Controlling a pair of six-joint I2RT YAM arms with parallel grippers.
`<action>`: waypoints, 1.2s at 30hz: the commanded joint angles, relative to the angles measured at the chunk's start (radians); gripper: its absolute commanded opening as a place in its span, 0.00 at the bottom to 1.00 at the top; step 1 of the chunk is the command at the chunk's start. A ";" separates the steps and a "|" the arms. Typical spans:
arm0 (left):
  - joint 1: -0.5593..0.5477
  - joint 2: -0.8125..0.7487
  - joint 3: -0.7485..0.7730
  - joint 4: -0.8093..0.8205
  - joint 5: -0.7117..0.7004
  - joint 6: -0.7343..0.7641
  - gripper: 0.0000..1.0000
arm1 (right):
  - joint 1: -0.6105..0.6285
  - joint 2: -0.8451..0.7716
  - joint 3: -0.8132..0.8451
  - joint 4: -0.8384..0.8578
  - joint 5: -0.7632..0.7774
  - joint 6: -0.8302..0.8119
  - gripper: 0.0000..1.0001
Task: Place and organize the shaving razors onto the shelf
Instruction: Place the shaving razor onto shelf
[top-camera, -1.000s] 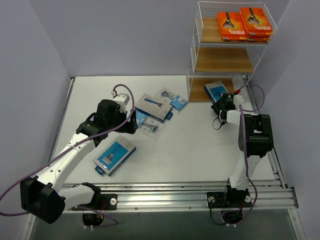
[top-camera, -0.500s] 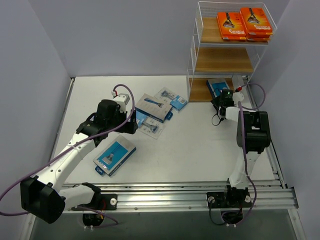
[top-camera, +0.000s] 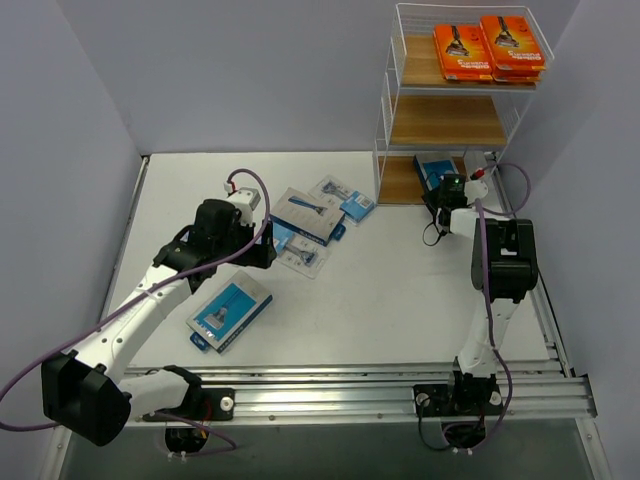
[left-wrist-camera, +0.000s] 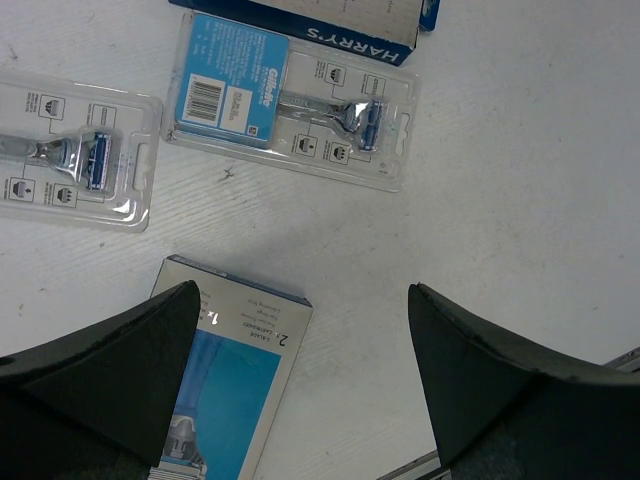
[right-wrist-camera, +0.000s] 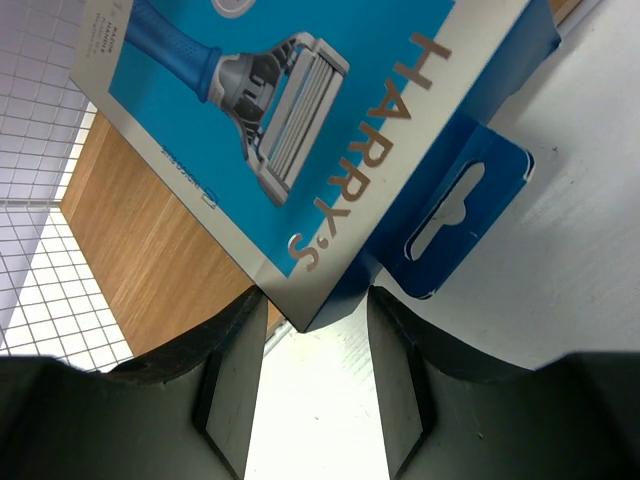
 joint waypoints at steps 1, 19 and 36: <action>-0.003 0.001 0.052 0.007 0.021 0.010 0.94 | -0.012 0.008 0.032 -0.006 0.039 0.020 0.40; -0.003 0.003 0.053 0.009 0.033 0.009 0.94 | -0.021 0.008 0.004 0.012 0.080 0.128 0.39; -0.003 0.007 0.055 0.009 0.044 0.007 0.94 | -0.006 -0.087 -0.155 0.253 0.011 0.039 0.40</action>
